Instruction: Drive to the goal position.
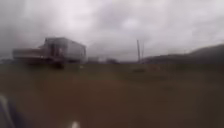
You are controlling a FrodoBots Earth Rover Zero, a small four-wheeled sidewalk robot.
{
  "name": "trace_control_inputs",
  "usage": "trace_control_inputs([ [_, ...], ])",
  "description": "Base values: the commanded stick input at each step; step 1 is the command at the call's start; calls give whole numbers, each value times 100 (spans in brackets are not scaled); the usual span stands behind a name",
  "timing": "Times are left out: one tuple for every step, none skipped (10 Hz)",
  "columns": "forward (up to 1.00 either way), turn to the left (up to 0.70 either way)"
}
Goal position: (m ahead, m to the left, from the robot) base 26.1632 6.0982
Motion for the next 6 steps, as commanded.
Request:
trace_control_inputs([
  [70, 0],
  [70, 0],
  [70, 0],
  [70, 0],
  [70, 0],
  [70, 0],
])
